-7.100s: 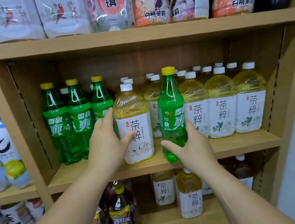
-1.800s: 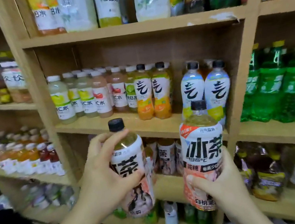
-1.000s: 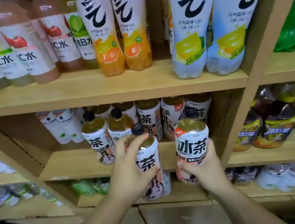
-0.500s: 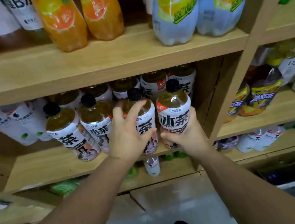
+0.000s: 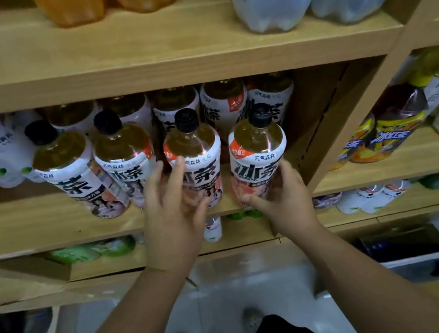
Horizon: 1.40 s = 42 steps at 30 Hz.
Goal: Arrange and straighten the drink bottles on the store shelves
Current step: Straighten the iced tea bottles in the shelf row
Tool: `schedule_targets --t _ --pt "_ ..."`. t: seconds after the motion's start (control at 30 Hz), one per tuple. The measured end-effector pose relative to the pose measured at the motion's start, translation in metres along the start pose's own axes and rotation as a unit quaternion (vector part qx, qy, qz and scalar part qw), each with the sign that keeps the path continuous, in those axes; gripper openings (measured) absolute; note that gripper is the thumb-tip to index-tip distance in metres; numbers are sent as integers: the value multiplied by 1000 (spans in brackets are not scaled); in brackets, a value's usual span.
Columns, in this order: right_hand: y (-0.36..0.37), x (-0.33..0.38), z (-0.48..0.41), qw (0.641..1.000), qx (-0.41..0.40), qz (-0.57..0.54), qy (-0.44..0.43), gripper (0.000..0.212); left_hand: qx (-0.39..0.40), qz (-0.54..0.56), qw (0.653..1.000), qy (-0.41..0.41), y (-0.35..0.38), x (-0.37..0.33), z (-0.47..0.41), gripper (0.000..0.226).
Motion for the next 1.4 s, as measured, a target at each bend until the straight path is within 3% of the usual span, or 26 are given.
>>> schedule_targets --t 0.13,0.23,0.53,0.67,1.07,1.4 --pt "1 -4 -3 1000 10 19 13 88 21 186 971 -150 30 45 37 86" --pt "3 0 -10 1000 21 21 7 83 22 173 966 -191 39 51 35 76" --pt "14 6 -20 1000 5 12 -1 80 -40 99 974 -200 19 39 0 43" --pt "18 14 -28 1000 -3 -11 13 82 -56 101 968 -221 14 42 -1 48" --pt "26 10 -36 999 1 -47 12 73 -85 135 951 -264 18 45 0 38" --pt "34 2 -23 993 43 -111 9 69 -45 160 951 -260 28 59 28 42"
Point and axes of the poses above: each hand's wrist, its own z-axis away from the middle knuckle, its own y-axis out of the palm, x = y × z, the point moved 10 cm from there along -z, towards the middle knuckle, and after that the axes turned 14 degrees about x, right-handed, at the moved point
